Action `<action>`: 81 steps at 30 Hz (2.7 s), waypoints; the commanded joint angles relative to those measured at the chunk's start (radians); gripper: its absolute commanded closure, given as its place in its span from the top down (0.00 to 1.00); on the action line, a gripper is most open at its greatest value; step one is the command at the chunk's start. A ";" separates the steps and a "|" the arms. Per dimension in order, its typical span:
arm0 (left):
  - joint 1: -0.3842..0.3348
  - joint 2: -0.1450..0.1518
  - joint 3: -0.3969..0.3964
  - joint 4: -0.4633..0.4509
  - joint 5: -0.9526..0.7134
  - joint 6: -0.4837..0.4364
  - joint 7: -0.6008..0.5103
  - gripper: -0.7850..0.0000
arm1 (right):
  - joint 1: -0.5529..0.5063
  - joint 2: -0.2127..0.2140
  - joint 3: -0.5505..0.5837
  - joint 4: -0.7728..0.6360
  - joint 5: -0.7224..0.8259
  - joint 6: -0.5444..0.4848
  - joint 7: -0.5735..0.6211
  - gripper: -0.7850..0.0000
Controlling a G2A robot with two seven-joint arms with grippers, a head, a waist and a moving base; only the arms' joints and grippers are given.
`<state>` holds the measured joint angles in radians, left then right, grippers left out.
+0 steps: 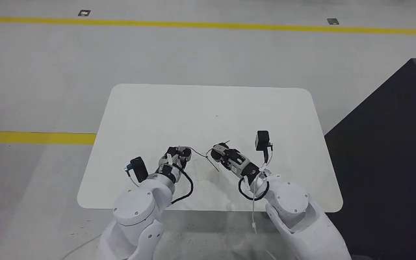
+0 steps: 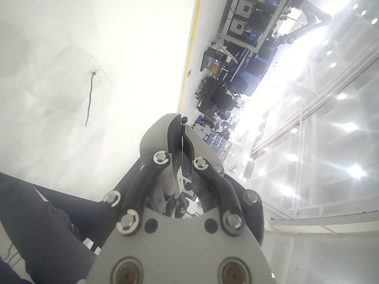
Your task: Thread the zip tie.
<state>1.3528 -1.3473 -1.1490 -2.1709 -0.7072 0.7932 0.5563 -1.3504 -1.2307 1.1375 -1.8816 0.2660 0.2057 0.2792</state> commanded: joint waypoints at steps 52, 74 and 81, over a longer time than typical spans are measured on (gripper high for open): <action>0.131 -0.003 -0.066 -0.011 0.211 -0.402 -0.231 0.00 | 0.118 0.046 0.295 0.126 0.660 0.807 0.414 0.00; 0.195 0.003 -0.105 -0.003 0.270 -0.513 -0.304 0.00 | 0.174 0.178 0.193 0.301 0.918 0.807 0.521 0.00; 0.229 0.002 -0.115 0.026 0.213 -0.940 -0.561 0.00 | 0.174 0.178 0.193 0.301 0.918 0.807 0.521 0.00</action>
<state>1.5645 -1.3462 -1.2588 -2.1653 -0.4692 -0.0028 0.0880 -1.1763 -1.0527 1.3304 -1.5808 1.1844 1.0123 0.7999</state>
